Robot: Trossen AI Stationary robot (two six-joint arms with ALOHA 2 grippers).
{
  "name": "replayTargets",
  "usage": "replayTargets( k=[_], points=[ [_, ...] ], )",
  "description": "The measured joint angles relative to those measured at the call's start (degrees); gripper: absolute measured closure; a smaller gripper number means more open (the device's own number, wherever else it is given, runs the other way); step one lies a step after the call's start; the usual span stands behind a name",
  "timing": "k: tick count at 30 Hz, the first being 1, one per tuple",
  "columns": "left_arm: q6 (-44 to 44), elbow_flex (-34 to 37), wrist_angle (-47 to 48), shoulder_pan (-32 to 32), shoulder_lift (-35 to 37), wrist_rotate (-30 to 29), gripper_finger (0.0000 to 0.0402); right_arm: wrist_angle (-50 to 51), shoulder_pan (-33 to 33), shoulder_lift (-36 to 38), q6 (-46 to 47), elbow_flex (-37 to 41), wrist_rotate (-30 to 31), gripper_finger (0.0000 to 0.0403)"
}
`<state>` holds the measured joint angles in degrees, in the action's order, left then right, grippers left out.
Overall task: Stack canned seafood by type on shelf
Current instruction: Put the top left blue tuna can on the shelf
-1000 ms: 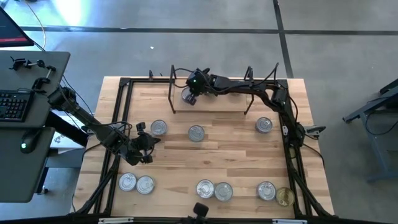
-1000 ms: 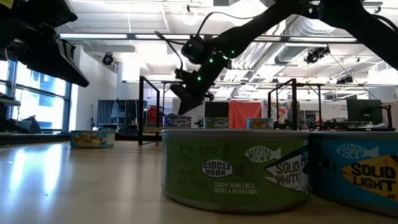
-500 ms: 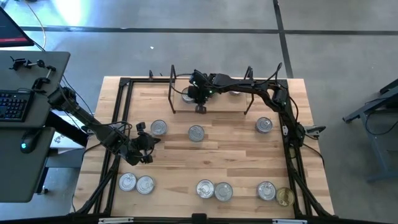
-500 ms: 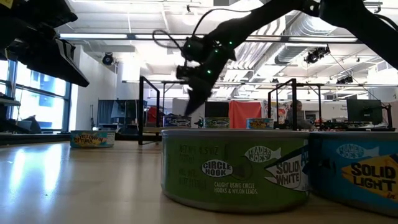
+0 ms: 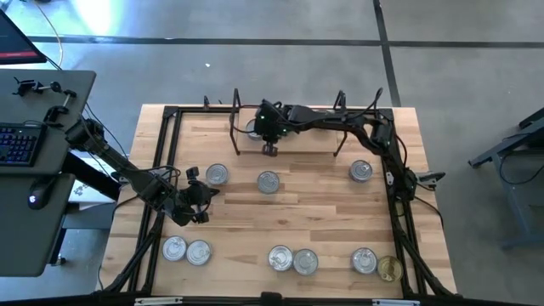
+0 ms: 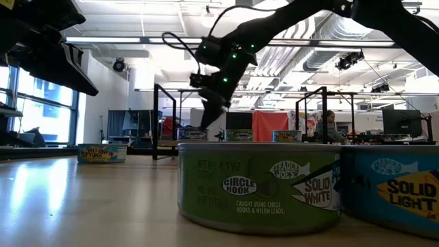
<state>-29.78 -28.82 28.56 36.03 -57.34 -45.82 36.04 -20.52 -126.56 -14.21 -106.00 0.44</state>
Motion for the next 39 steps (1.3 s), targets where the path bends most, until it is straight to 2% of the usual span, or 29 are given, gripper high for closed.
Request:
replayTargets(
  k=[9,15,19,21,33,39],
  points=[
    [0.0,0.0,0.0,0.0,0.0,0.0,0.0401,-7.1,0.7,-1.2,6.6,0.0,8.5,0.0403],
    [0.3,0.0,0.1,0.0,0.0,0.0,0.0401,-9.6,-0.1,-1.4,6.4,0.0,6.5,0.0403],
    [0.3,0.0,0.1,0.0,0.0,0.0,0.0401,-10.5,-1.3,-1.7,4.2,0.0,-2.0,0.0403],
    [0.4,0.0,0.0,0.0,0.0,0.0,0.0401,-10.6,-1.9,-1.9,3.8,0.0,-4.4,0.0403],
    [0.5,0.0,-0.2,0.0,0.0,0.0,0.0401,-12.2,-5.6,-3.7,4.9,-0.1,-5.1,0.0403],
    [0.5,0.0,-0.2,0.0,0.0,0.0,0.0401,-13.4,-5.7,-3.8,8.2,-0.1,-2.8,0.0403]
  ],
)
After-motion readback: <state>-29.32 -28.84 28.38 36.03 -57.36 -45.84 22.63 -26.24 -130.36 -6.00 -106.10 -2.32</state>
